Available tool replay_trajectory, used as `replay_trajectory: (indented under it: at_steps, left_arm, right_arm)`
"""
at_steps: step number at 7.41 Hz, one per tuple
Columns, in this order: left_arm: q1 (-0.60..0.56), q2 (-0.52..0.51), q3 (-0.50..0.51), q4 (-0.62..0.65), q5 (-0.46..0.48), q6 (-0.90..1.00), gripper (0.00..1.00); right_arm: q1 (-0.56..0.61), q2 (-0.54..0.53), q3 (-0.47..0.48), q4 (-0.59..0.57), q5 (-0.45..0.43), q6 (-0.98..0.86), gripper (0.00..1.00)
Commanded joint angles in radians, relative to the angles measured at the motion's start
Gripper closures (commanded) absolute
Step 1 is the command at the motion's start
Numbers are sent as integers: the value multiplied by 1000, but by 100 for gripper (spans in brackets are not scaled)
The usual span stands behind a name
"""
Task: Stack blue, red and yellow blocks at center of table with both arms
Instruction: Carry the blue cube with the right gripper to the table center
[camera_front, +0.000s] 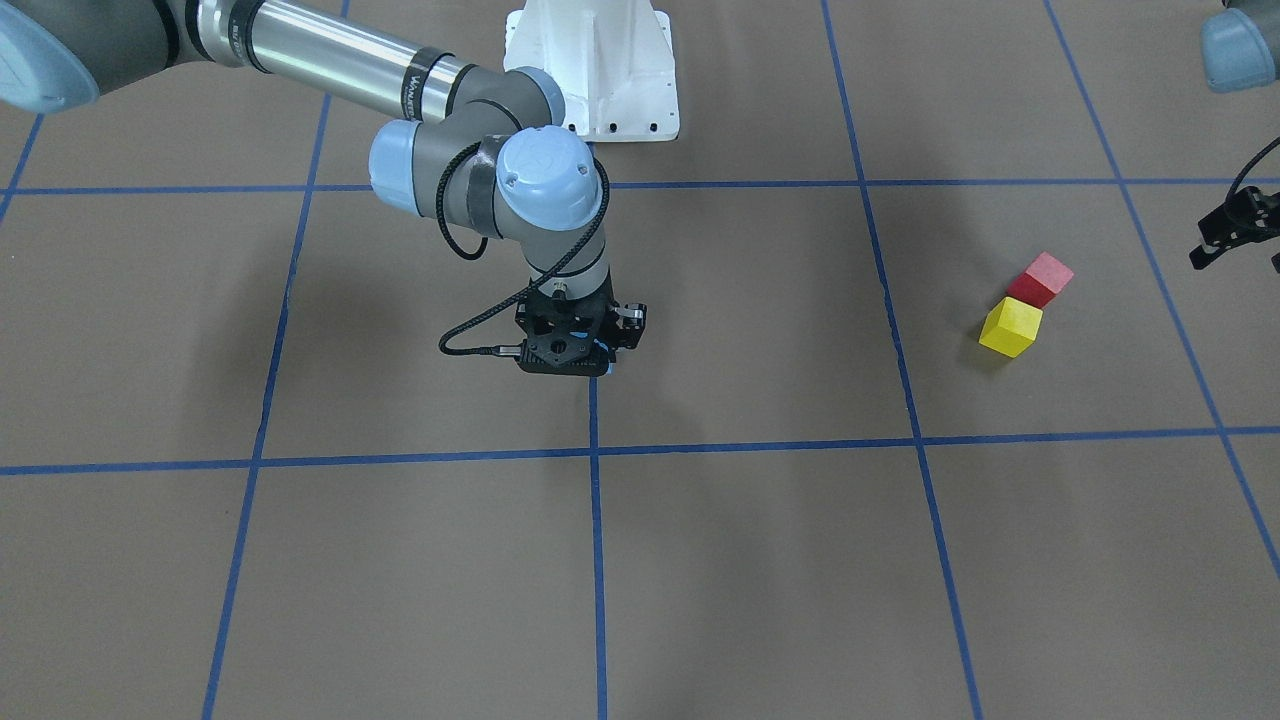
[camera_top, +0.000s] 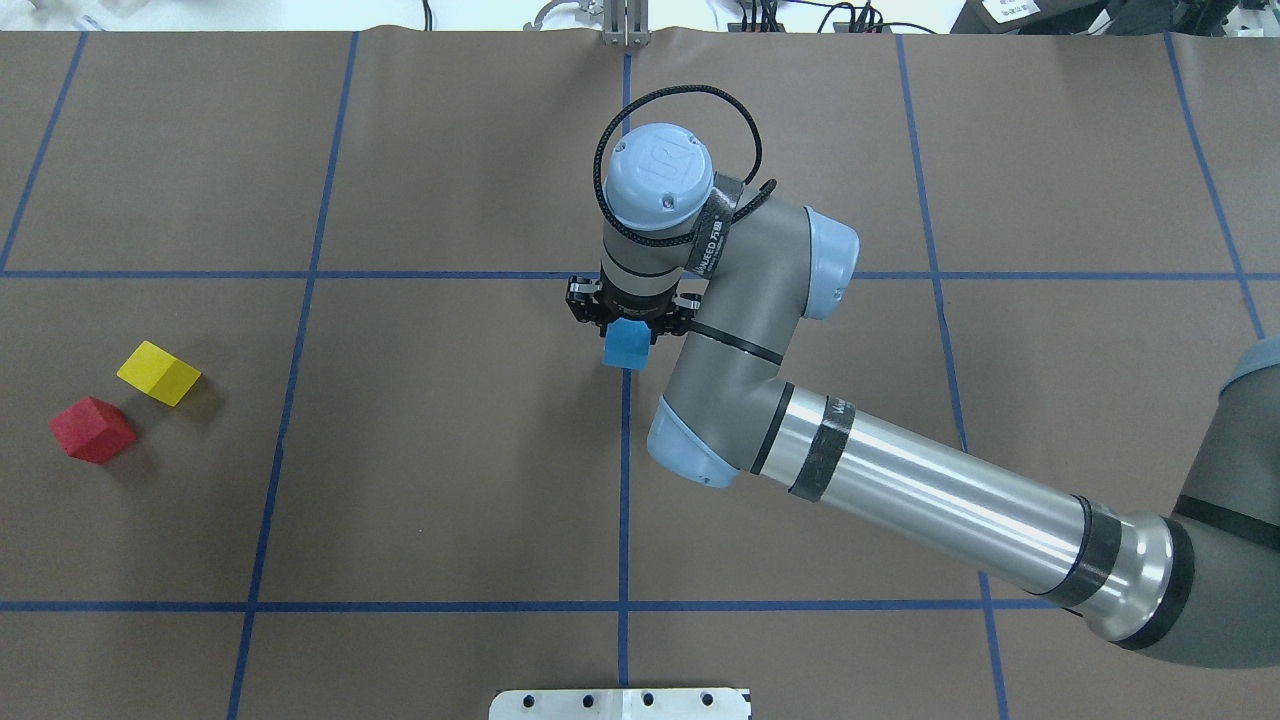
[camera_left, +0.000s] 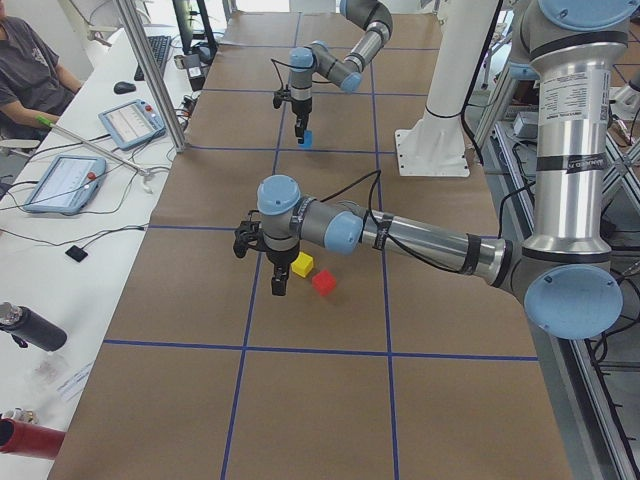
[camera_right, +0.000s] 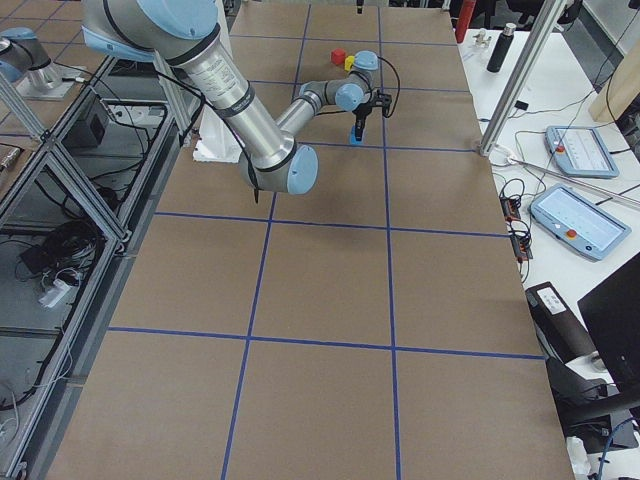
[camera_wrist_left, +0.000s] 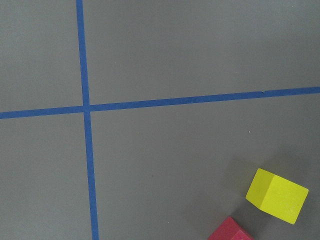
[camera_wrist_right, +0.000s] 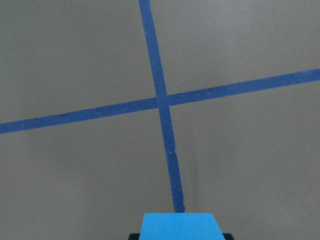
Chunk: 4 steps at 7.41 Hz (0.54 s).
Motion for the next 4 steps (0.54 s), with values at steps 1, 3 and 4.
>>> replay_trajectory:
  at_steps: [1,3,4]
  left_arm:
    - [0,0,-1,0,0,0,1]
    - [0,0,-3,0,0,0,1]
    - [0,0,-3,0,0,0,1]
  right_arm:
    - [-6,6,-24,-1,2,-24,100]
    - [-9,5,-30,-1,0,-71,100]
    - [-9,6,-30,-1,0,-71,100]
